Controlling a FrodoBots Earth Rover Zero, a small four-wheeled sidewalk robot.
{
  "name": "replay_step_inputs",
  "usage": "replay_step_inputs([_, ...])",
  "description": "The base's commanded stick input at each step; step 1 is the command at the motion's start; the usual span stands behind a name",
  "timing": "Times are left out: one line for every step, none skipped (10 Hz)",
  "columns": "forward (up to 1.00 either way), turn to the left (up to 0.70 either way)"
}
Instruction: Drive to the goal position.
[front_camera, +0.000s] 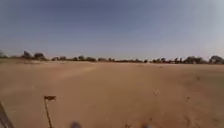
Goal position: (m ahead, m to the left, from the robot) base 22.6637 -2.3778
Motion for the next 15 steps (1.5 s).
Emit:
replay_step_inputs([0.5, 0.0])
replay_step_inputs([0.5, 0.0])
replay_step_inputs([0.5, 0.0])
replay_step_inputs([0.5, 0.0])
replay_step_inputs([0.5, 0.0])
replay_step_inputs([0.5, 0.0])
replay_step_inputs([0.5, 0.0])
replay_step_inputs([0.5, 0.0])
replay_step_inputs([0.5, 0.0])
replay_step_inputs([0.5, 0.0])
replay_step_inputs([0.5, 0.0])
replay_step_inputs([0.5, 0.0])
replay_step_inputs([0.5, 0.0])
replay_step_inputs([0.5, 0.0])
replay_step_inputs([0.5, 0.0])
